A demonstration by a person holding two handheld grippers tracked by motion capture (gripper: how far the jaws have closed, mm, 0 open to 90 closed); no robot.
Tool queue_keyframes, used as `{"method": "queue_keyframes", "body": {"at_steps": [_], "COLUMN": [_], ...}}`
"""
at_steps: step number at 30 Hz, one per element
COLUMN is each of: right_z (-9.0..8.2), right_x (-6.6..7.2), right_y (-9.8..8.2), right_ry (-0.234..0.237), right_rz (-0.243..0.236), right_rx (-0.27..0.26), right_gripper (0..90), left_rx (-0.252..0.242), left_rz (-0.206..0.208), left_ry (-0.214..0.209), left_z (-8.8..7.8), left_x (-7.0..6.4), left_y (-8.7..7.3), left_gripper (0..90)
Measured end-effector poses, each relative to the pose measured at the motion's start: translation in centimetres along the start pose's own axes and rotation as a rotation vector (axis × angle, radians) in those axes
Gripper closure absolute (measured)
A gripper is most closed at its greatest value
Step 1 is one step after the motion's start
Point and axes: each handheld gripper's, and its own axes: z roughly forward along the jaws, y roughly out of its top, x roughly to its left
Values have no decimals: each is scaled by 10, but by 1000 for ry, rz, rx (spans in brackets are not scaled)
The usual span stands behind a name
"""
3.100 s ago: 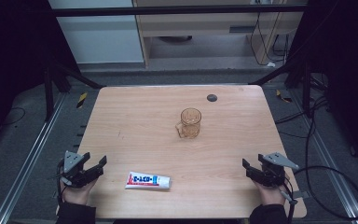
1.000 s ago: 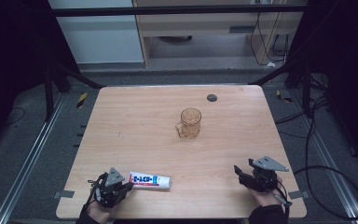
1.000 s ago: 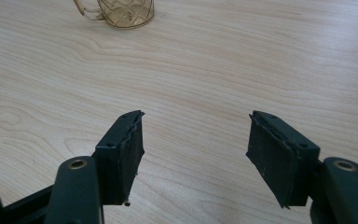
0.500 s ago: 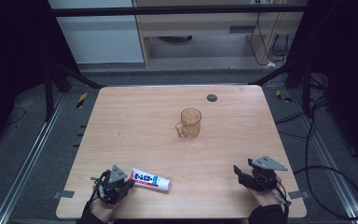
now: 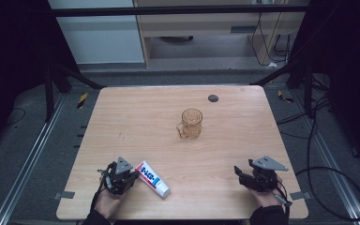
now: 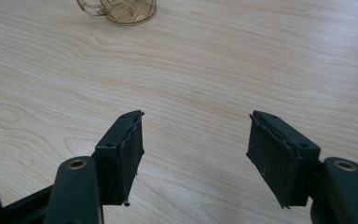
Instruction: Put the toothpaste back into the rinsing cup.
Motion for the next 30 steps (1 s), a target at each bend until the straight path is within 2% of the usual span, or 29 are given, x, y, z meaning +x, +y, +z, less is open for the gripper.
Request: {"method": "queue_keyframes", "body": {"at_steps": [7, 21, 28, 30], "right_z": [1, 1, 2, 2], "right_x": [0, 0, 0, 0], "right_y": [0, 0, 0, 0], "right_ry": [1, 6, 6, 5], "right_rz": [-2, 1, -2, -4], "right_rx": [3, 5, 6, 6], "right_gripper": [353, 353, 353, 353], "left_rx": [-12, -34, -45, -41], "left_rz": [-11, 3, 7, 24], "left_ry": [5, 16, -5, 16], "left_z": [11, 25, 31, 30], "left_x": [1, -8, -14, -16], "left_y": [11, 27, 32, 33], "left_gripper": [888, 888, 888, 888]}}
